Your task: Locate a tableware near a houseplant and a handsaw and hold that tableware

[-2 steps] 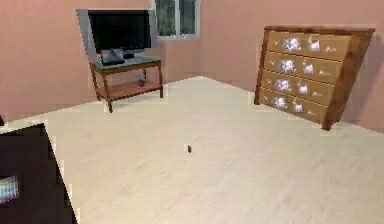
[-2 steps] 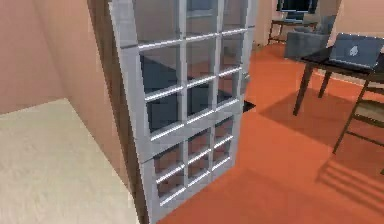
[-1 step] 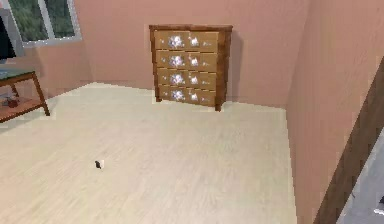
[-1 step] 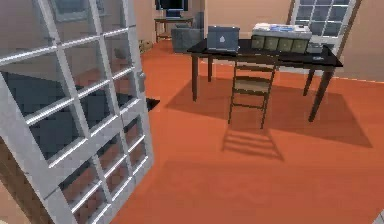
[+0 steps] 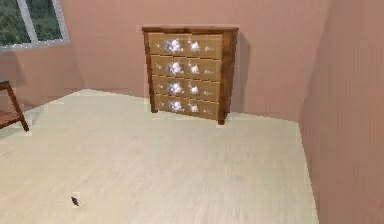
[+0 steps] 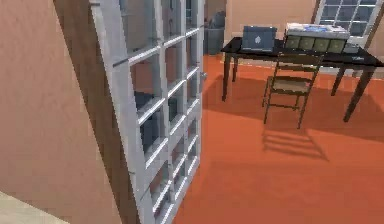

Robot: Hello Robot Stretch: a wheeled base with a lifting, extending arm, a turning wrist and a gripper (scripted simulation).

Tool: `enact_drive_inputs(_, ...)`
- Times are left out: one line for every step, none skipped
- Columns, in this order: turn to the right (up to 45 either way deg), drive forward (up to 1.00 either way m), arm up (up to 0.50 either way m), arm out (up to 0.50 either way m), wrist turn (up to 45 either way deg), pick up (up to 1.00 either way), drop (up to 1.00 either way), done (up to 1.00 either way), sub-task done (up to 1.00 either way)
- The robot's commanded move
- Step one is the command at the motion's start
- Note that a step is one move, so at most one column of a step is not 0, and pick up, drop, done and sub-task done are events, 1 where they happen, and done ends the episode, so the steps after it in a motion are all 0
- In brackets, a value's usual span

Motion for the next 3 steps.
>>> enact_drive_inputs(-45.0,0.00,0.00,0.00,0.0,0.00,0.00,0.00,0.00)
enact_drive_inputs(-15.0,0.00,0.00,0.00,0.0,0.00,0.00,0.00,0.00)
enact_drive_inputs(0.0,0.75,0.00,0.00,0.0,0.00,0.00,0.00,0.00)
